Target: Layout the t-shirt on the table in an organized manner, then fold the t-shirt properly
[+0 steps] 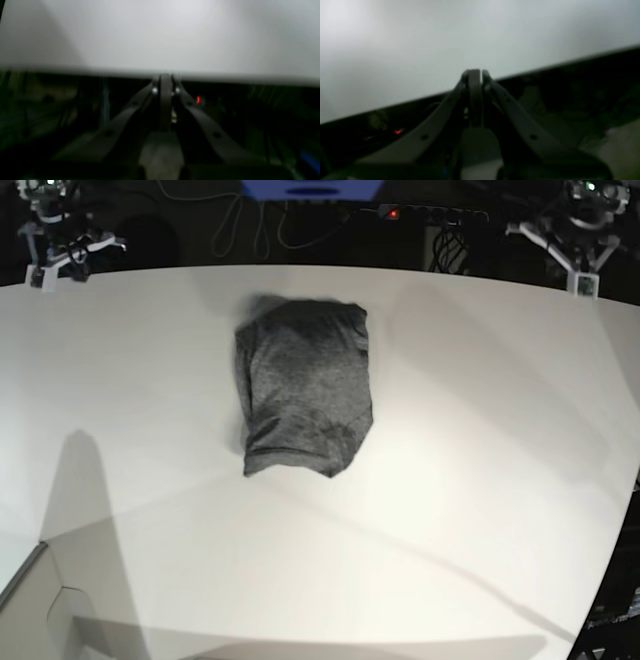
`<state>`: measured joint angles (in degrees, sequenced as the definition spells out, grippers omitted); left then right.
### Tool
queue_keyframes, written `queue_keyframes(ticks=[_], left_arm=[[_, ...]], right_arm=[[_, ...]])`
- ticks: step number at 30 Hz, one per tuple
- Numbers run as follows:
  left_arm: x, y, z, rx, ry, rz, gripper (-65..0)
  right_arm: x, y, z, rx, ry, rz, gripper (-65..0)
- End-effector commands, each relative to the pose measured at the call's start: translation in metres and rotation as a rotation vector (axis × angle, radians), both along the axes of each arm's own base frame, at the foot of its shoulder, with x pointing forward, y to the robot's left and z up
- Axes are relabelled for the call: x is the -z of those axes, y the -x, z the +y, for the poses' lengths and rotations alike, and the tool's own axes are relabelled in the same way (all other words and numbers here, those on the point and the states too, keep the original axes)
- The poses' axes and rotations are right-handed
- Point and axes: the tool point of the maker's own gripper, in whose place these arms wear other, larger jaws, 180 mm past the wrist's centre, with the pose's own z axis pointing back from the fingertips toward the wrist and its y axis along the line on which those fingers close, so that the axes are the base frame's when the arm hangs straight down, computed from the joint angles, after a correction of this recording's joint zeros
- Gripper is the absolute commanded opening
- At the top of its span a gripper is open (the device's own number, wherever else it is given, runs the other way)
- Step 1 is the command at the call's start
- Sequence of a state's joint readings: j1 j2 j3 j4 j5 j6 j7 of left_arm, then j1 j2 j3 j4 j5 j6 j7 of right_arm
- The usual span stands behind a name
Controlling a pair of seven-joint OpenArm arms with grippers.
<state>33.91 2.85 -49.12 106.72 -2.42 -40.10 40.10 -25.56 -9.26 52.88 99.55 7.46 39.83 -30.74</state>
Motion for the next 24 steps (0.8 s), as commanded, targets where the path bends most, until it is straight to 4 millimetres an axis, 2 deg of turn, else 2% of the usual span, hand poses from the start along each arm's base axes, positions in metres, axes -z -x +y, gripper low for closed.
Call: queue_keyframes(ticks=[1, 4, 7, 10, 12, 14, 18, 21, 22, 24], left_arm=[[0.007, 0.012, -0.003, -0.016, 0.021, 0.021, -64.9], [0.041, 0.056, -0.006, -0.066, 0.091, 0.142, -64.9], [0.075, 0.090, -0.012, -0.126, 0.173, 0.241, -64.9], [0.108, 0.097, -0.011, -0.171, 0.249, 0.265, -64.9], [0.133, 0.099, -0.020, -0.210, 0.320, 0.261, -64.9], [0.159, 0.099, -0.028, -0.209, 0.377, 0.272, -64.9], [0.204, 0.095, -0.058, -0.171, 0.493, 0.305, -64.9], [0.220, 0.091, -0.074, -0.210, 0.546, 0.273, -64.9], [0.227, 0.096, -0.068, -0.244, 0.494, 0.276, -64.9], [0.233, 0.098, -0.057, -0.265, 0.384, 0.256, -64.9]], right_arm=[[0.004, 0.011, -0.003, 0.015, -0.006, 0.015, -65.0], [0.037, 0.043, -0.009, 0.047, -0.071, 0.111, -65.0], [0.071, 0.069, -0.009, 0.079, -0.151, 0.185, -65.0], [0.101, 0.087, 0.000, 0.121, -0.233, 0.202, -65.0], [0.114, 0.090, 0.014, 0.108, -0.276, 0.207, -65.0], [0.128, 0.096, 0.037, 0.080, -0.331, 0.235, -65.0], [0.156, 0.114, 0.089, 0.030, -0.460, 0.306, -65.0], [0.172, 0.121, 0.125, 0.024, -0.536, 0.294, -65.0], [0.179, 0.127, 0.140, 0.028, -0.560, 0.298, -65.0], [0.197, 0.153, 0.148, 0.107, -0.515, 0.341, -65.0]])
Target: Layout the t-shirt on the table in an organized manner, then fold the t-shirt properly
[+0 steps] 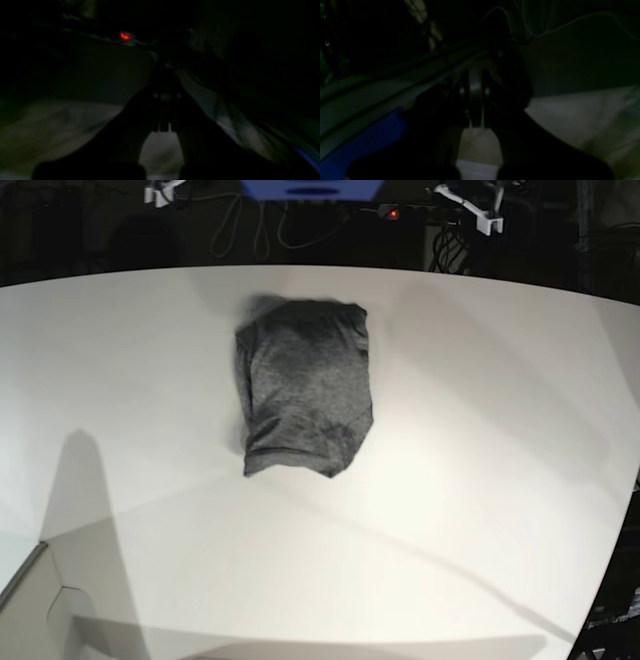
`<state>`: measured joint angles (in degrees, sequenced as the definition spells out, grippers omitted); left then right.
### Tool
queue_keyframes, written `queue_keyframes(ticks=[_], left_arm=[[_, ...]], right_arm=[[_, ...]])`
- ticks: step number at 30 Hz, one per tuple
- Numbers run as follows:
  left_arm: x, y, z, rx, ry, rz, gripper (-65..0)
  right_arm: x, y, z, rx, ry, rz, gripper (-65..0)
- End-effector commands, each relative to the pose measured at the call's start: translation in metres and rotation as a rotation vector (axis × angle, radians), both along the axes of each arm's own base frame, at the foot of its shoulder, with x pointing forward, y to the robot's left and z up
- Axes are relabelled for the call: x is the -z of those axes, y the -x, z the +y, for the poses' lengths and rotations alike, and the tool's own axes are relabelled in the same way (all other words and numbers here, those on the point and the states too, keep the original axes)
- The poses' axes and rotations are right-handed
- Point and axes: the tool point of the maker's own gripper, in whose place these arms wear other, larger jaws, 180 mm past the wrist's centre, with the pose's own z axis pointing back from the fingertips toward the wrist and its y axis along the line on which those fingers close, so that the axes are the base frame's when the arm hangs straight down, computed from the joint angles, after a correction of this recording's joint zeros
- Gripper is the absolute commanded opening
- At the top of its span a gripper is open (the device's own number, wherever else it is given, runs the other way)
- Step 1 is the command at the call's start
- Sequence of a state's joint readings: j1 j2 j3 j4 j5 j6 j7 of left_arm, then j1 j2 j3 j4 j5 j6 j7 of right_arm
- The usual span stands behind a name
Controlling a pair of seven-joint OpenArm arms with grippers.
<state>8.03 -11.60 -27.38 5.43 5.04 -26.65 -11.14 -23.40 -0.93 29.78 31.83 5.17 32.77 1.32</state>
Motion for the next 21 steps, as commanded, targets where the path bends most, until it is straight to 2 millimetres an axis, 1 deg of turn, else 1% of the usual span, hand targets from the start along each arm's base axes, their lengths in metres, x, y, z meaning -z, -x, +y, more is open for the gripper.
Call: queue_keyframes(ticks=[1, 3, 5, 7, 8, 9, 10, 12, 14, 15, 17, 18, 20, 21], left_arm=[[-0.002, 0.007, 0.015, 0.024, -0.049, 0.000, -64.9], [0.001, 0.007, 0.016, 0.075, -0.098, 0.017, -64.9], [0.007, 0.012, 0.003, 0.129, -0.122, 0.061, -64.9], [0.011, 0.013, -0.001, 0.153, -0.149, 0.106, -64.9], [0.012, 0.016, 0.001, 0.159, -0.169, 0.126, -64.9], [0.013, 0.018, -0.002, 0.160, -0.173, 0.135, -64.9], [0.014, 0.016, -0.009, 0.160, -0.172, 0.133, -64.9], [0.016, 0.014, -0.017, 0.161, -0.173, 0.130, -64.9], [0.016, 0.012, -0.022, 0.161, -0.167, 0.126, -64.9], [0.016, 0.012, -0.023, 0.159, -0.166, 0.126, -64.9], [0.017, 0.011, -0.027, 0.159, -0.160, 0.124, -64.9], [0.017, 0.011, -0.033, 0.158, -0.151, 0.122, -64.9], [0.018, 0.011, -0.037, 0.157, -0.145, 0.122, -64.9], [0.018, 0.005, -0.037, 0.157, -0.146, 0.113, -64.9]], right_arm=[[0.005, 0.016, -0.006, 0.029, 0.056, 0.018, -65.0], [0.013, 0.035, -0.005, 0.032, 0.152, 0.038, -65.0], [0.015, 0.057, -0.008, -0.012, 0.282, 0.058, -65.0], [0.012, 0.075, -0.017, -0.116, 0.411, 0.082, -65.0], [0.012, 0.078, -0.023, -0.199, 0.464, 0.092, -65.0], [0.011, 0.079, -0.026, -0.263, 0.502, 0.099, -65.0], [0.011, 0.076, -0.028, -0.327, 0.541, 0.098, -65.0], [0.009, 0.072, -0.035, -0.427, 0.613, 0.095, -65.0], [0.007, 0.068, -0.046, -0.506, 0.685, 0.093, -65.0], [0.007, 0.065, -0.049, -0.528, 0.703, 0.099, -65.0], [0.008, 0.068, -0.054, -0.540, 0.720, 0.138, -65.0], [0.008, 0.072, -0.055, -0.543, 0.719, 0.160, -65.0], [0.009, 0.075, -0.053, -0.544, 0.711, 0.175, -65.0], [0.009, 0.076, -0.053, -0.544, 0.710, 0.176, -65.0]])
